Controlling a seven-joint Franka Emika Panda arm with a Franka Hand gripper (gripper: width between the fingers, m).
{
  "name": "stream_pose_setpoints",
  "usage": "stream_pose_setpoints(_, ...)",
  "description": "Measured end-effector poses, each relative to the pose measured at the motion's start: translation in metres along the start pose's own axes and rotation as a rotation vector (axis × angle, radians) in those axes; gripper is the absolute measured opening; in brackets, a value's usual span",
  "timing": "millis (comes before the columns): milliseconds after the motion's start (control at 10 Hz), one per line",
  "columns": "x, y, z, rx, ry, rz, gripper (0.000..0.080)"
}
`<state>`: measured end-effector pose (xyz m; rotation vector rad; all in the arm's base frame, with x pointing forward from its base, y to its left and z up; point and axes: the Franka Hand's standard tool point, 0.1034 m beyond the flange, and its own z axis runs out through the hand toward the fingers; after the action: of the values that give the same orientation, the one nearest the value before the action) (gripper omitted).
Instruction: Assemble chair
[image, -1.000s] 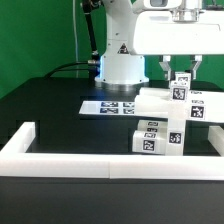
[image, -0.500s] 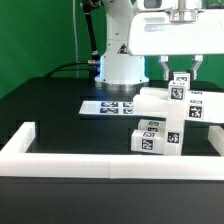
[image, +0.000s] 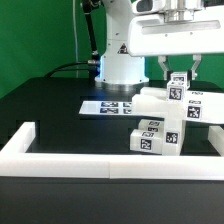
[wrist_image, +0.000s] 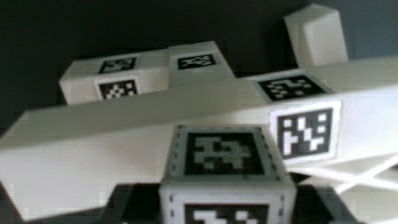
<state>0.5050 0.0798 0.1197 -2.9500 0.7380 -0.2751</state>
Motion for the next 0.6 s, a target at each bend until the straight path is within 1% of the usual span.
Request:
stream_pose_setpoints(200, -0.0001, 0.0003, 0.0, 0.007, -0.003, 0.174, 0.0287)
stream_pose_setpoints(600, -0.0037, -0.0048, -0.0001, 0.013, -0.009, 0.504, 0.0287)
